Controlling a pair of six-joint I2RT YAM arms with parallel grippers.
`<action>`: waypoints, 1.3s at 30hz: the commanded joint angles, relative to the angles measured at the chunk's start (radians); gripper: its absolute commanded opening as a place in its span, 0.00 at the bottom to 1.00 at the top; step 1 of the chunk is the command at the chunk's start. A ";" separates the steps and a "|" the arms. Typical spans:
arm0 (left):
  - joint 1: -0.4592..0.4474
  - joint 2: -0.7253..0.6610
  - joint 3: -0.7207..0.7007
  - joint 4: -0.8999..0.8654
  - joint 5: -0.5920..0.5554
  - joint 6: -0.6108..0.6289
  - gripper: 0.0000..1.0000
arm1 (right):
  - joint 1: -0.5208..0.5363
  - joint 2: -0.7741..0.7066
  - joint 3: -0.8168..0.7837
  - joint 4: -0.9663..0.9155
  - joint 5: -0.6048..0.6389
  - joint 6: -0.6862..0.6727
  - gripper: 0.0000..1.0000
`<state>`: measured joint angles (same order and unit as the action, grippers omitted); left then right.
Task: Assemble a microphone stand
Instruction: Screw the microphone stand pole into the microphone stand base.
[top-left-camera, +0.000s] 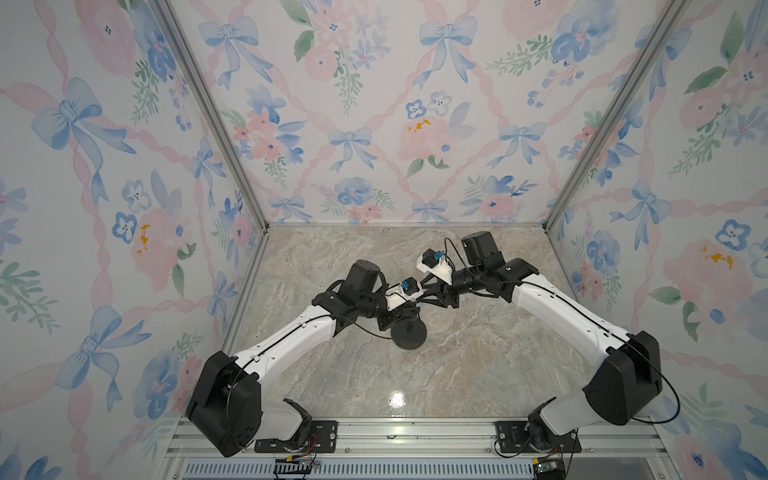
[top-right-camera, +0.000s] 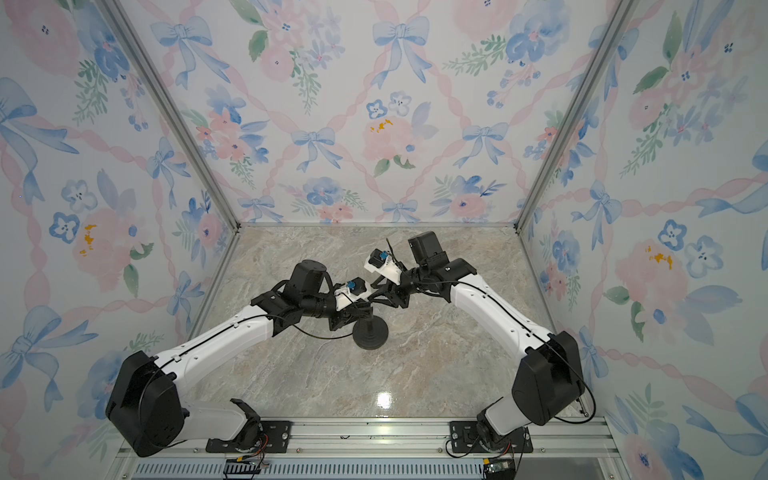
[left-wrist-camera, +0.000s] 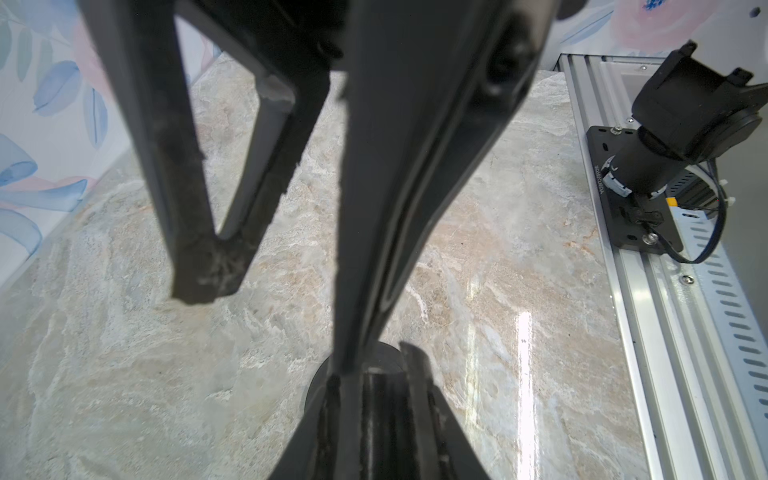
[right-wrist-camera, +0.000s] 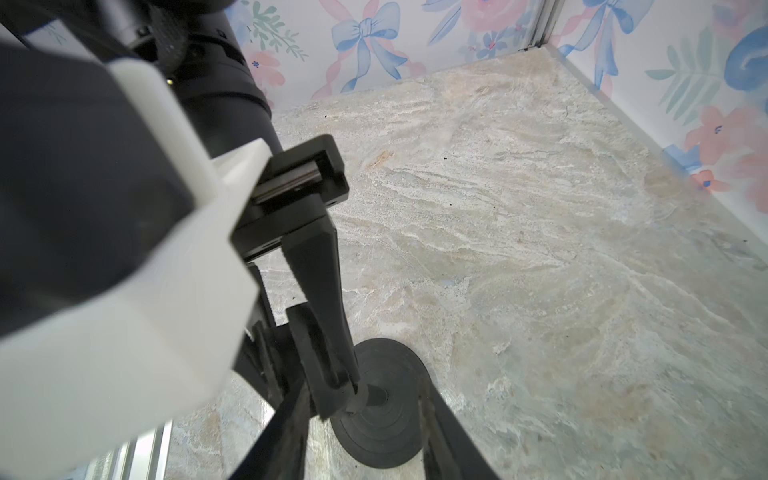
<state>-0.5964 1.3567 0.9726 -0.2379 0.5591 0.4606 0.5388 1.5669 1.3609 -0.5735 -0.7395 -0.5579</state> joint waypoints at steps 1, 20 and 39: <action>0.012 0.029 -0.030 -0.060 -0.066 0.047 0.30 | 0.031 0.042 0.041 -0.162 -0.007 -0.094 0.44; 0.047 0.052 -0.009 -0.056 -0.035 0.047 0.31 | 0.012 0.019 0.011 -0.129 -0.132 -0.156 0.42; 0.047 0.061 -0.011 -0.057 -0.032 0.054 0.32 | 0.001 0.058 0.044 -0.096 -0.147 -0.145 0.39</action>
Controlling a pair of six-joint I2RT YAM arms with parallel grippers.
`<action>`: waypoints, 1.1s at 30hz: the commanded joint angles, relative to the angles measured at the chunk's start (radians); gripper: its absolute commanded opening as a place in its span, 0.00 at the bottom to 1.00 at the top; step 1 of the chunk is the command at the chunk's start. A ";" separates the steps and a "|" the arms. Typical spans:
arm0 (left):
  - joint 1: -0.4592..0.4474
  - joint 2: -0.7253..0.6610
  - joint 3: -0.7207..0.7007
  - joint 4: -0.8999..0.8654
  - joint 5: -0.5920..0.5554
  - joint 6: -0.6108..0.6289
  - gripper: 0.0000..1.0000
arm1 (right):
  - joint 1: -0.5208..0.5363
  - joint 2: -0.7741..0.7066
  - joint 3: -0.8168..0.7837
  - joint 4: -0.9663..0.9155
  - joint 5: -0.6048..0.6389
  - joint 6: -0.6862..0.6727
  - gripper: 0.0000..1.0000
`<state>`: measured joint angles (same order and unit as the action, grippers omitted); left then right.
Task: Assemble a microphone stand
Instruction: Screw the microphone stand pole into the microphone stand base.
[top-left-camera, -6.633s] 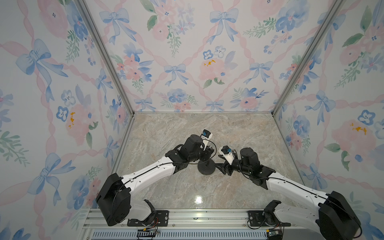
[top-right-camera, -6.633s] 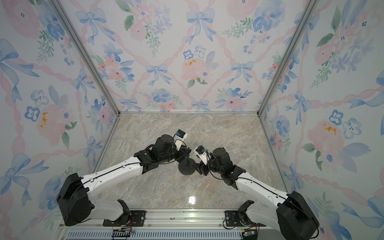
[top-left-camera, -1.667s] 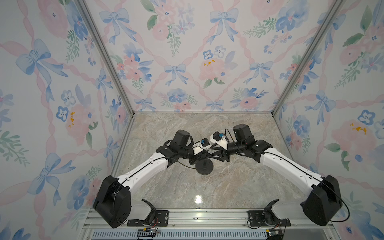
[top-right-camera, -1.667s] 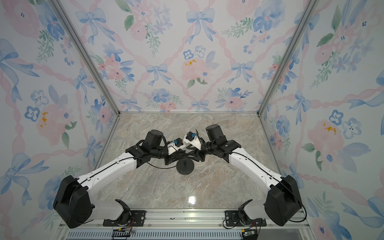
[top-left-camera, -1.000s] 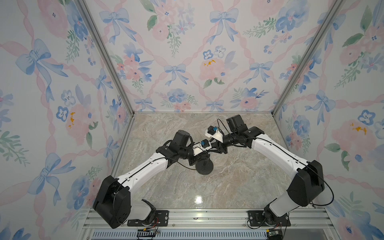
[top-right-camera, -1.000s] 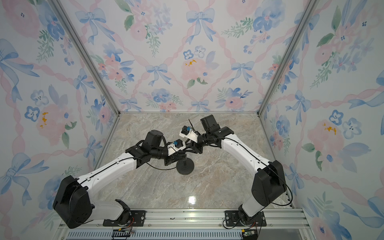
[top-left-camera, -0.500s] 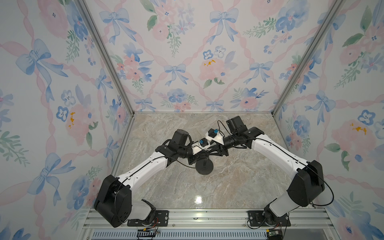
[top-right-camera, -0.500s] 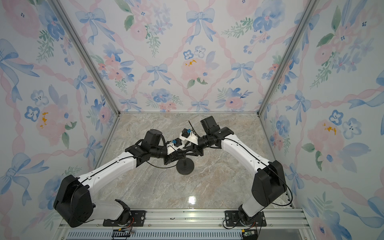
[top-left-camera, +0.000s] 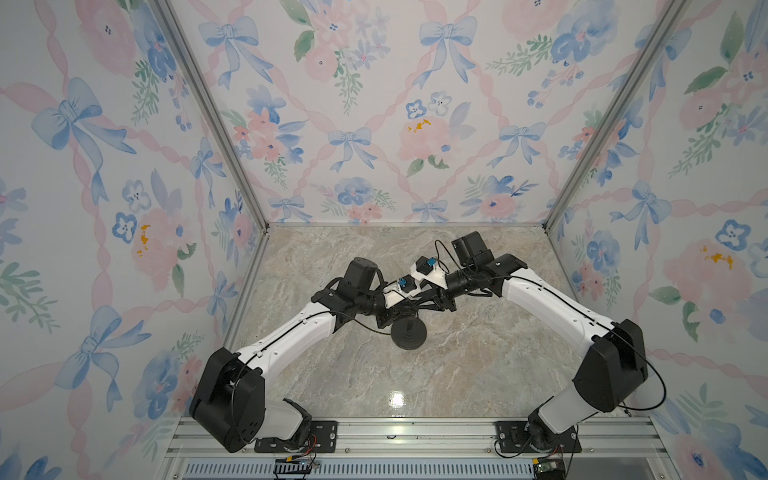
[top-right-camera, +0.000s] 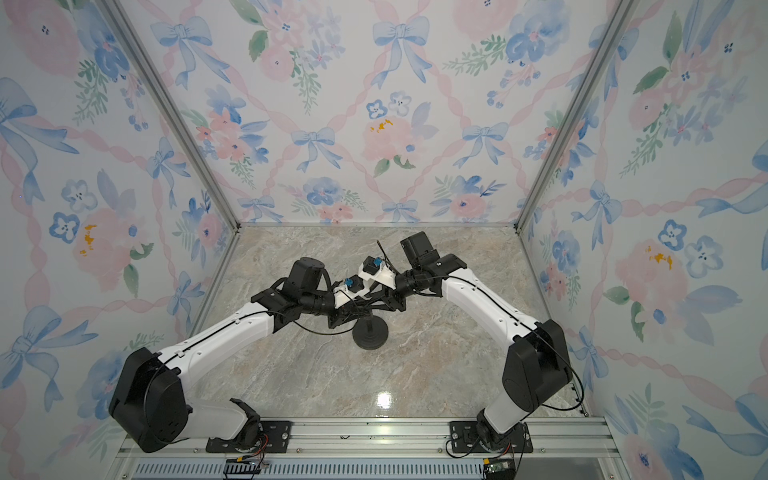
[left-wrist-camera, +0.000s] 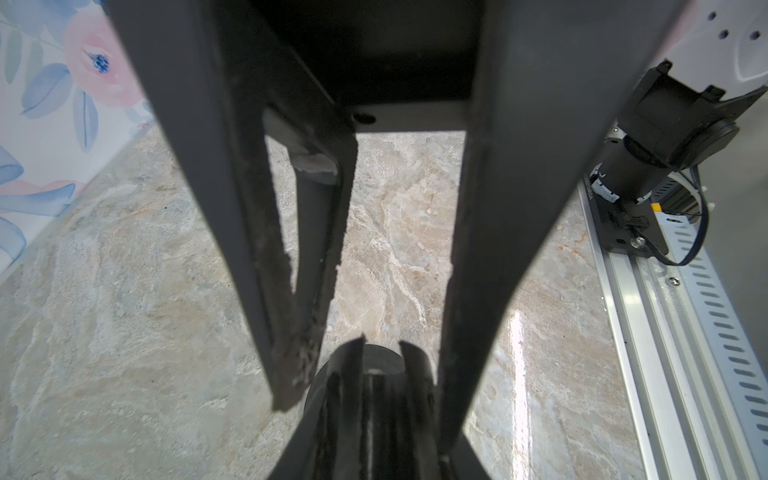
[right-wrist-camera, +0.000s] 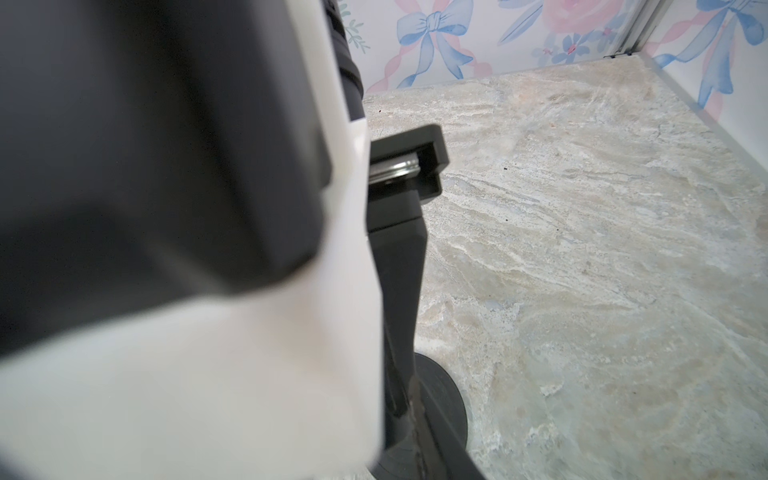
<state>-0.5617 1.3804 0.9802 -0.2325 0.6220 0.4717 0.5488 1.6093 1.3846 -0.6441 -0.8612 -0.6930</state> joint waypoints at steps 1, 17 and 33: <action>0.012 0.037 -0.018 -0.062 -0.095 0.042 0.32 | -0.009 0.022 0.024 -0.027 -0.025 -0.012 0.39; 0.016 0.045 -0.011 -0.062 -0.098 0.042 0.33 | -0.030 0.073 0.040 0.040 -0.039 0.021 0.28; 0.023 0.046 -0.011 -0.062 -0.080 0.071 0.34 | -0.050 0.070 -0.022 0.111 -0.028 0.016 0.29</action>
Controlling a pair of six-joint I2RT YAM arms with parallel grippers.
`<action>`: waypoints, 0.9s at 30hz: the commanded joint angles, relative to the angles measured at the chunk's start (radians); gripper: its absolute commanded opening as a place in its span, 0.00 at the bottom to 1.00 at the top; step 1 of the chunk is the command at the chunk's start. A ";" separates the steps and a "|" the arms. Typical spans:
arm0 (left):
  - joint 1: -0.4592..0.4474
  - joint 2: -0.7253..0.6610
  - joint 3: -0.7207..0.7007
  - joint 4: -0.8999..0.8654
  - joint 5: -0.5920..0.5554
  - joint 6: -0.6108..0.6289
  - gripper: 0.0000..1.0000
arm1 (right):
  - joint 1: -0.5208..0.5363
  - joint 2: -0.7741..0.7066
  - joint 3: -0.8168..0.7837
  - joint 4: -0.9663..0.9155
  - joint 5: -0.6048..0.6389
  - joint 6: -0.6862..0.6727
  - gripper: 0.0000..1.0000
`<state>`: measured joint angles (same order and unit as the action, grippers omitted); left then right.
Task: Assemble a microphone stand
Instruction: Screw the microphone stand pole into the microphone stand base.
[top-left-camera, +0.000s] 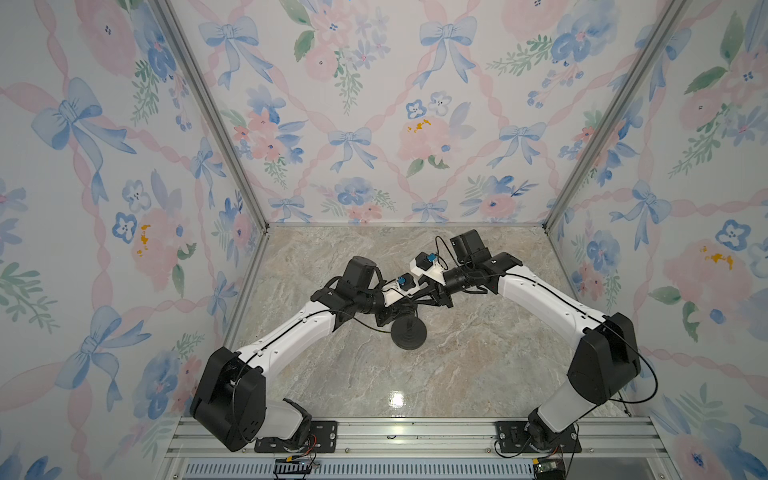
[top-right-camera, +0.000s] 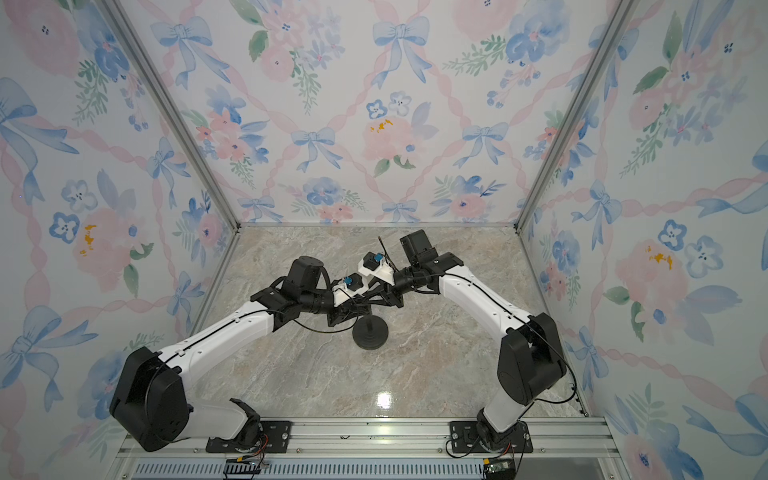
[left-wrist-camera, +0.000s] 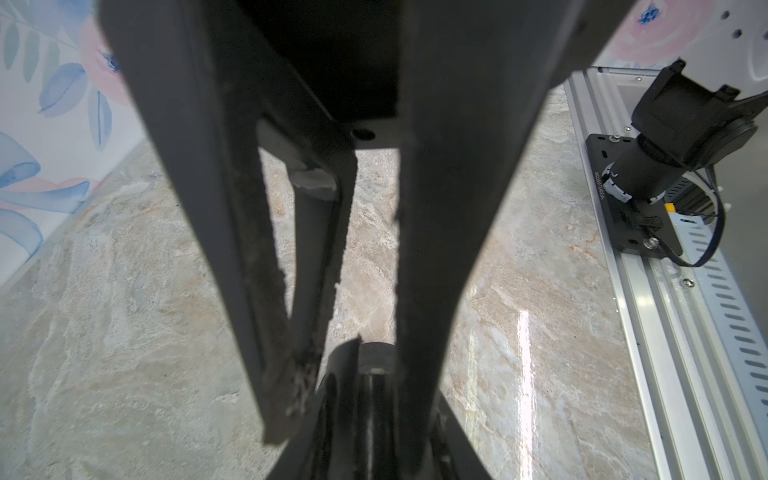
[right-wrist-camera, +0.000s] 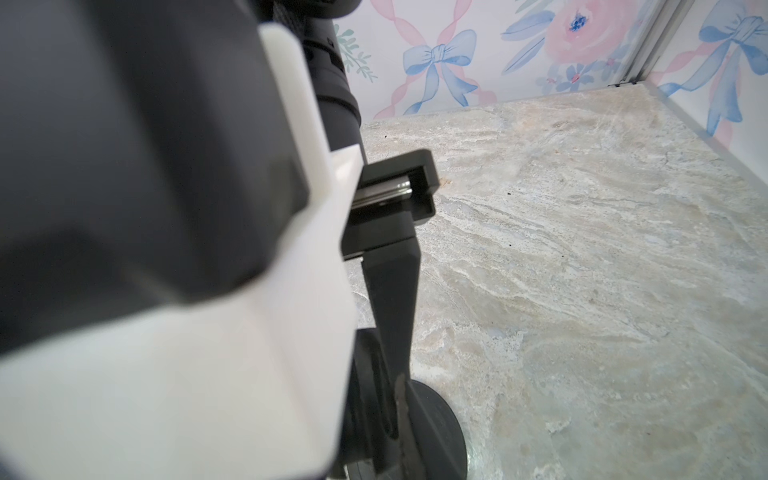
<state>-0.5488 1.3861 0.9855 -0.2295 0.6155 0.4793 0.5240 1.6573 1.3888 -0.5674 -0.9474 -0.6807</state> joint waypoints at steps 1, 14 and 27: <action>0.010 0.040 -0.015 -0.065 -0.076 0.064 0.34 | -0.031 0.023 -0.025 0.036 0.043 0.011 0.29; 0.012 0.049 -0.011 -0.065 -0.092 0.055 0.35 | -0.028 0.027 -0.008 -0.020 0.017 -0.031 0.29; 0.012 0.076 0.007 -0.065 -0.096 0.049 0.38 | 0.034 0.031 -0.013 0.032 0.063 -0.033 0.29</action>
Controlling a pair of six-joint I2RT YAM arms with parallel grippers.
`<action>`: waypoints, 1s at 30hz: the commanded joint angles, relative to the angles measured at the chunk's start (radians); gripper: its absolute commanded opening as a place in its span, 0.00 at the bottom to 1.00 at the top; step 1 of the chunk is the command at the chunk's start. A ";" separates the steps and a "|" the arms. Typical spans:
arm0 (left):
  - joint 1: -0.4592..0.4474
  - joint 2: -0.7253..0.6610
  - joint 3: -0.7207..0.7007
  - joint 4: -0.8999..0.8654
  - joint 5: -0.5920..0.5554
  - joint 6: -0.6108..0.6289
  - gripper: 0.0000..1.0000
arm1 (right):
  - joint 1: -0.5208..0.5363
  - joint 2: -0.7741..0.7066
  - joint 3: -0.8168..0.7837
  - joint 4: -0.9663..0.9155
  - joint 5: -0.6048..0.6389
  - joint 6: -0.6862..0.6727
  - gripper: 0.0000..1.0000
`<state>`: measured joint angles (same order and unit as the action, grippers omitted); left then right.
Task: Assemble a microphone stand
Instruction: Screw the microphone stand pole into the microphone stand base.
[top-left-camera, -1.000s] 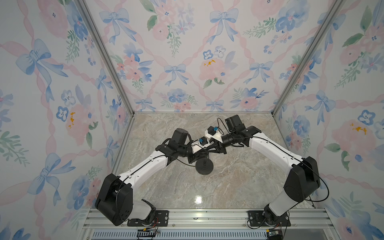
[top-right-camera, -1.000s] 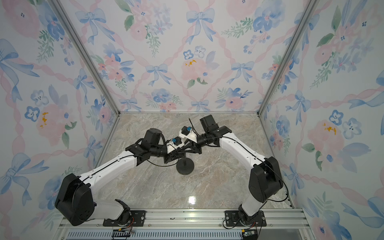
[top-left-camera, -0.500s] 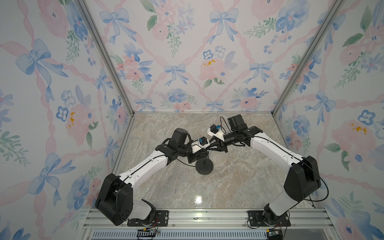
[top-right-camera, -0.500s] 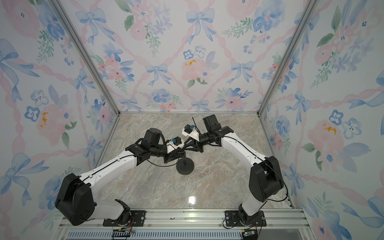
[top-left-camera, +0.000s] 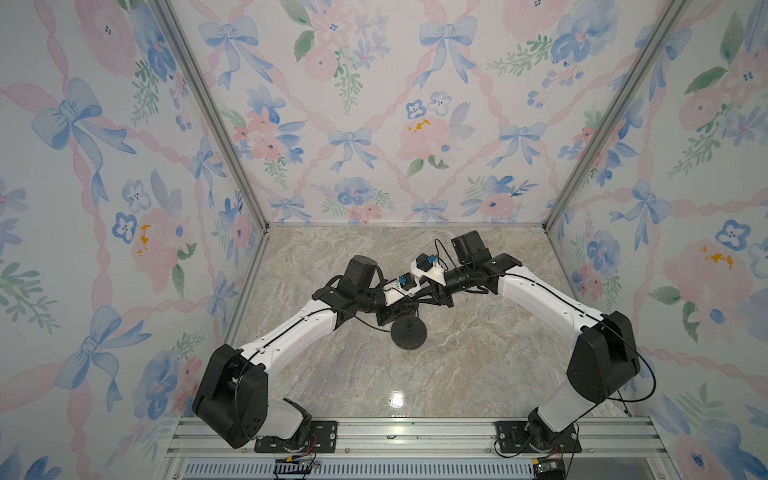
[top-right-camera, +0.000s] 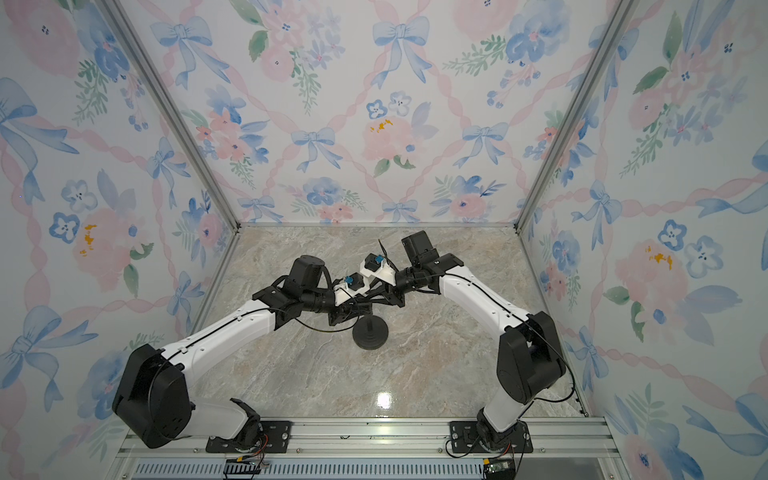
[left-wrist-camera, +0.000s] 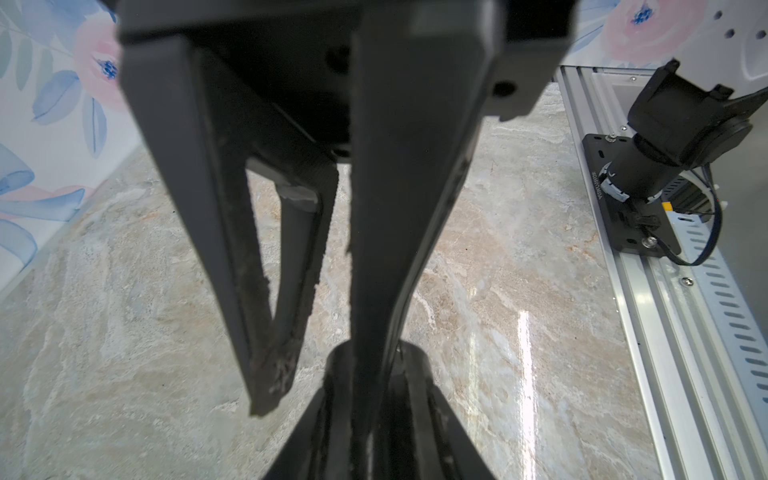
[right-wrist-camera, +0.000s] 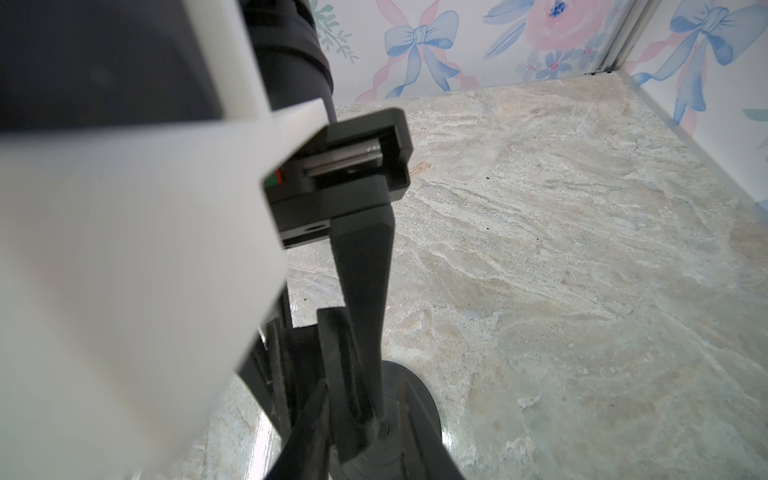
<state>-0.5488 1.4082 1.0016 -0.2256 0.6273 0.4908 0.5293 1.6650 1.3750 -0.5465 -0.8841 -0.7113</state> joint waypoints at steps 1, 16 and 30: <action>0.011 0.054 -0.008 -0.069 -0.106 0.037 0.38 | 0.035 0.024 -0.002 0.014 0.003 -0.003 0.28; 0.017 -0.001 -0.015 -0.068 -0.143 -0.017 0.60 | 0.044 -0.116 -0.178 0.176 0.082 0.007 0.11; 0.094 -0.180 -0.105 0.074 -0.388 -0.637 0.73 | 0.112 -0.258 -0.355 0.390 0.290 0.097 0.11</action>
<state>-0.4870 1.3079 0.9482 -0.2596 0.3191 0.1211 0.6044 1.4338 1.0630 -0.1516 -0.6098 -0.6643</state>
